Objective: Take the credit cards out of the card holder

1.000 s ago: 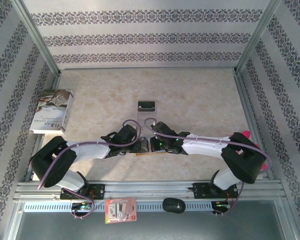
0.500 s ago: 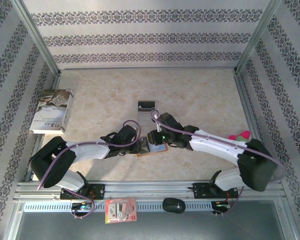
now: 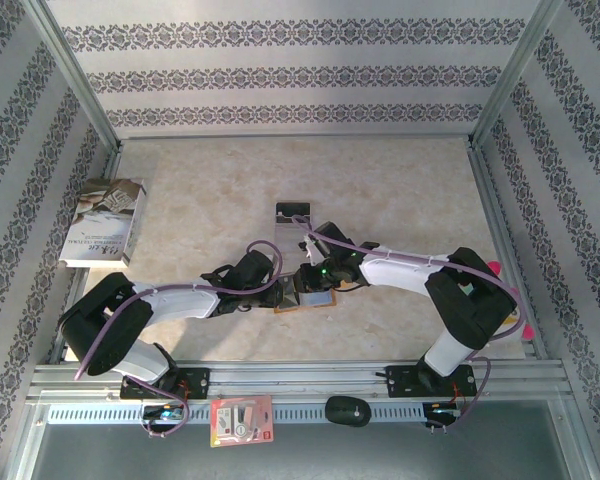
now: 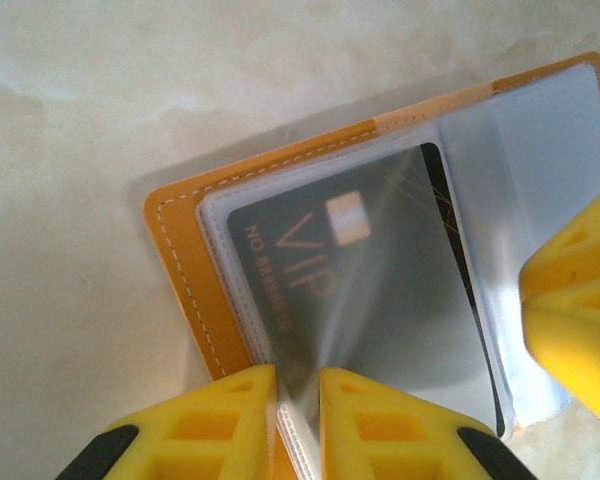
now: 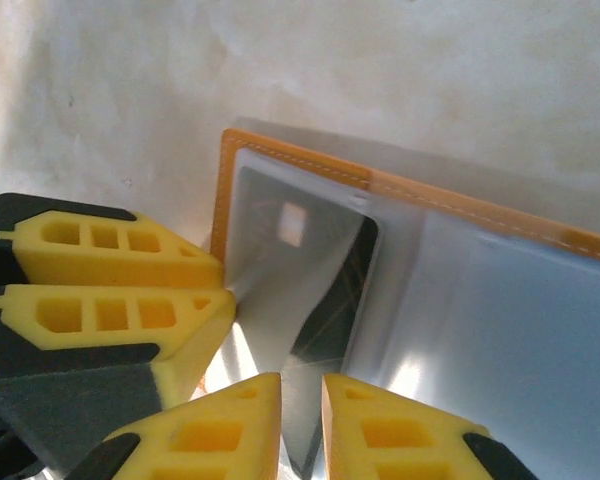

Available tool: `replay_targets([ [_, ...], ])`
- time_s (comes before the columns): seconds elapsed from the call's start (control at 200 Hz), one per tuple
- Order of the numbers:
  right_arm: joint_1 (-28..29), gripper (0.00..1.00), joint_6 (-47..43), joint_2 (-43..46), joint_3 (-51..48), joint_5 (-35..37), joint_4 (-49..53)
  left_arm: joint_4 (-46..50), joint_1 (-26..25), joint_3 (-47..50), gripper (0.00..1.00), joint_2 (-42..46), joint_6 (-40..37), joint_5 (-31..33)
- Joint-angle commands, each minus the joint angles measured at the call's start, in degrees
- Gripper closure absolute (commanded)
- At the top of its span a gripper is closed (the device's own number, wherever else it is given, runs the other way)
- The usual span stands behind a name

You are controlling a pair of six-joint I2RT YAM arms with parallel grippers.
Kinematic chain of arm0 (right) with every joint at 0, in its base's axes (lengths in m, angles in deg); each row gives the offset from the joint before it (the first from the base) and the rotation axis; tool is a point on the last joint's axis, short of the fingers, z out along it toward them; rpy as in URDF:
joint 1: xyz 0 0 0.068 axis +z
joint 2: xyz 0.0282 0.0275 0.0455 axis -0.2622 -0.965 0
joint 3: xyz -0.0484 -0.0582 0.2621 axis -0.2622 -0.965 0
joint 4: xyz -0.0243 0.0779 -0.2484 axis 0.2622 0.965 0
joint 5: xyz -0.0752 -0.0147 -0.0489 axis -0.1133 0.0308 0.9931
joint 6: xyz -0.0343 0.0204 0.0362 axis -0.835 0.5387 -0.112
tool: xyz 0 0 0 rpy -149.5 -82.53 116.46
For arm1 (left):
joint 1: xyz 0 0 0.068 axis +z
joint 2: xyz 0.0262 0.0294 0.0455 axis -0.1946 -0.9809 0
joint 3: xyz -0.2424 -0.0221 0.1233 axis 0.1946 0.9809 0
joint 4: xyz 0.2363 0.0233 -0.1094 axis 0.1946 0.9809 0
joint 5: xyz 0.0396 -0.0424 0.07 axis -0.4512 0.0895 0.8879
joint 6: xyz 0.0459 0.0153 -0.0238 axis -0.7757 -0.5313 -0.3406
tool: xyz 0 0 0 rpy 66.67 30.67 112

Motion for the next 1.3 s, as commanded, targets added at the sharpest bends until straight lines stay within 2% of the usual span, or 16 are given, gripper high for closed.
replay_targets([
  [0.0,-0.9,0.81,-1.0,-1.3,0.0,-2.1,-1.4,5.5,-0.2,2.4,0.83,-2.7,-1.3,-1.1],
  [0.285,-1.2,0.77,-1.3,-2.1,-0.6,0.0,-1.1,5.7,0.0,2.7,0.83,-2.2,-1.2,-1.3],
  [0.859,-1.1,0.82,-0.5,-4.0,-0.9,-0.3,-1.6,5.8,0.1,3.0,0.83,-2.2,-1.0,-1.5],
  [1.044,-1.1,0.78,0.6,-5.1,-1.0,-3.4,-4.0,5.6,0.1,2.9,0.84,-2.6,-1.0,-1.7],
  [1.299,-1.3,0.82,2.7,-6.3,-2.1,-5.7,-7.1,5.4,0.1,2.9,0.84,-2.6,-0.8,-2.1],
])
